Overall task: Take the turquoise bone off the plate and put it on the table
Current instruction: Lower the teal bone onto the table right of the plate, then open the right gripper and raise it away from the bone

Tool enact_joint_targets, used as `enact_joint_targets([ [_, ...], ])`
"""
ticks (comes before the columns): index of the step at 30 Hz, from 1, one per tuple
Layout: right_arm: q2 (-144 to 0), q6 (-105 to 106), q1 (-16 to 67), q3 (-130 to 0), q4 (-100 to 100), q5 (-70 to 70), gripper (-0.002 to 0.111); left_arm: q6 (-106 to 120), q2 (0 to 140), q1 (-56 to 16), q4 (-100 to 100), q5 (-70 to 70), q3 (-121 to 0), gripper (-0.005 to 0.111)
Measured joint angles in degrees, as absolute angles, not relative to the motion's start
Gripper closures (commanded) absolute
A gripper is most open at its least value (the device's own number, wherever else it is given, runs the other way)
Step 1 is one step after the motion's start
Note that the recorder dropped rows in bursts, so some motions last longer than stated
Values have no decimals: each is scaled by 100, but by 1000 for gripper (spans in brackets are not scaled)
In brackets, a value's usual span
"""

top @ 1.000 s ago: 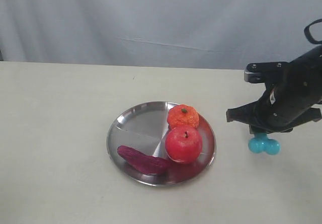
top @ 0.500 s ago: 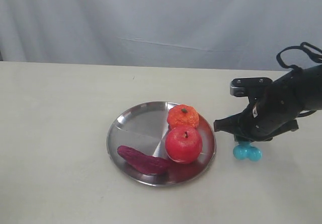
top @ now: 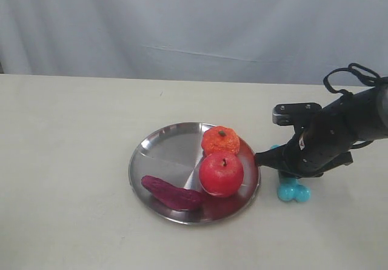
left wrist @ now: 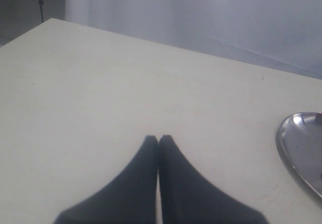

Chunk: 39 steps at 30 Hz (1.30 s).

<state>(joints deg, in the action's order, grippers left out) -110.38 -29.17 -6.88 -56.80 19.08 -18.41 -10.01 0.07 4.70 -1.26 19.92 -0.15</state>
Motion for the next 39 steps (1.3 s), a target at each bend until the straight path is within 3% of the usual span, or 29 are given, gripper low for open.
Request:
enact_joint_targets([
  [6,-11038,-2893,-688,-5680,1908,-1833,108,-1001,7,470,-126,1992,-15,107],
  [8,-11038,-2893,-688,-5680,1908,-1833,103,-1001,7,470,-126,1992,-15,107],
  [10,-11038,-2893,-688,-5680,1908,-1833,91,-1001,7,470,-126,1992,-15,107],
  [14,-11038,-2893,-688,-5680,1908,-1833,57,-1001,7,470,-126,1992,-15,107],
  [16,-11038,-2893,-688,-5680,1908,-1833,47,-1001,7,470,-126,1992,-15,107],
  [27,-10492,-2893,-688,-5680,1897,-2061,46,-1001,7,470,-126,1992,-15,107],
  [36,-8510,-2893,-688,-5680,1755,-3495,46,-1001,7,470,-126,1992,-15,107],
  [39,-7698,-2782,-688,-5680,1506,-4170,52,-1001,7,470,-126,1992,-15,107],
])
